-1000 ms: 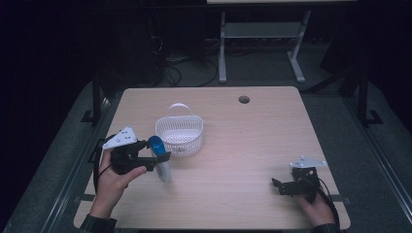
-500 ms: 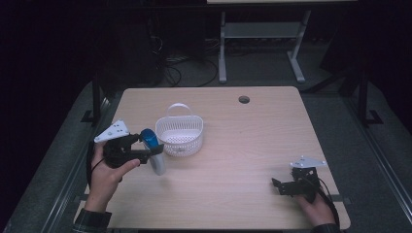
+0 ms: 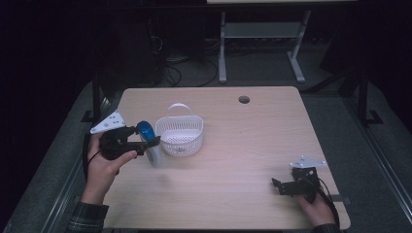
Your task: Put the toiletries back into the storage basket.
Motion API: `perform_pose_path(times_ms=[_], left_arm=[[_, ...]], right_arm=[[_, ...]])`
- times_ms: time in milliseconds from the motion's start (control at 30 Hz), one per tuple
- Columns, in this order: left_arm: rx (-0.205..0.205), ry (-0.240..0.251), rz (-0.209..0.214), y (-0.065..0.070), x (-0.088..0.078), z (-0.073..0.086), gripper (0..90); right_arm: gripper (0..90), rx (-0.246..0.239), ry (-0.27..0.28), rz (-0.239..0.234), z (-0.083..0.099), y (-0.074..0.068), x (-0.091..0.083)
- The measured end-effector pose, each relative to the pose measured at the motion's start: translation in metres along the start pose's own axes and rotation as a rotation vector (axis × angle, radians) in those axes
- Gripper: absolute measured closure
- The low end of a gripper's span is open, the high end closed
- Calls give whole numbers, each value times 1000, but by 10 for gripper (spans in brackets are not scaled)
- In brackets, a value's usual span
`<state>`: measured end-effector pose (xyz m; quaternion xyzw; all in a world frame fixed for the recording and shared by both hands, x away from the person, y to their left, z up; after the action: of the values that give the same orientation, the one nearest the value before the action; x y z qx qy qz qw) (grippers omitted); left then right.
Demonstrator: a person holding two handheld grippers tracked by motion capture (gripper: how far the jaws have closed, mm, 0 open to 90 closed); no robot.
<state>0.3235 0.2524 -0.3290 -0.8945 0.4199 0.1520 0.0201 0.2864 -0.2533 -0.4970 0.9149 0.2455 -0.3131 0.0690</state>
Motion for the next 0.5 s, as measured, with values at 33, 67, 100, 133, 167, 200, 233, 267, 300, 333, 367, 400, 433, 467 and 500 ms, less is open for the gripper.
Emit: perform_pose_path(times_ms=[33,67,100,133,167,200,233,267,300,333,367,400,433,467,500], left_arm=[[-3,0,-1,0,0,-1,358],[2,0,-3,-2,0,-2,358],[-1,-1,-6,-3,1,-2,358],[1,0,-6,-4,1,-3,358],[1,0,-8,-5,1,-4,358],[0,0,-10,-6,1,-5,358],[1,0,-11,-7,1,-6,358],[2,-2,-12,-7,1,-7,358],[3,-2,-13,-8,2,-8,358],[2,-4,-14,-9,2,-8,358],[2,-5,-15,-10,2,-9,358],[1,-4,-18,-11,2,-10,358],[1,-5,-19,-12,2,-10,358],[0,-6,-21,-13,3,-11,359],[2,-6,-21,-14,3,-11,358]], right_arm=[[17,-1,1,1,0,0,0],[17,-2,1,0,0,0,0],[17,-1,2,0,0,0,0],[17,0,1,0,0,0,0],[17,1,1,-1,0,0,0],[17,0,-1,-1,0,0,0],[17,1,0,-1,0,0,0],[17,-1,1,-1,0,0,0],[17,-2,1,-1,0,0,0],[17,-1,1,-1,0,0,0],[17,-1,1,-1,0,0,0],[17,0,1,-1,0,0,0],[17,-1,1,-1,0,0,0],[17,0,2,0,0,0,0],[17,1,1,0,0,0,0]])
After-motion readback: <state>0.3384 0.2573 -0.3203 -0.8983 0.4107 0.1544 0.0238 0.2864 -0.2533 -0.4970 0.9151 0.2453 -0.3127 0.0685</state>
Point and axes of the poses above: each handheld gripper's, and its own axes: x roughly forward along the jaws, z roughly out of its underside, y roughly to its right, the point moved 2 cm from there along x, roughly forward along the jaws, and after that the axes turned 8 degrees about y, right-handed, at the moved point
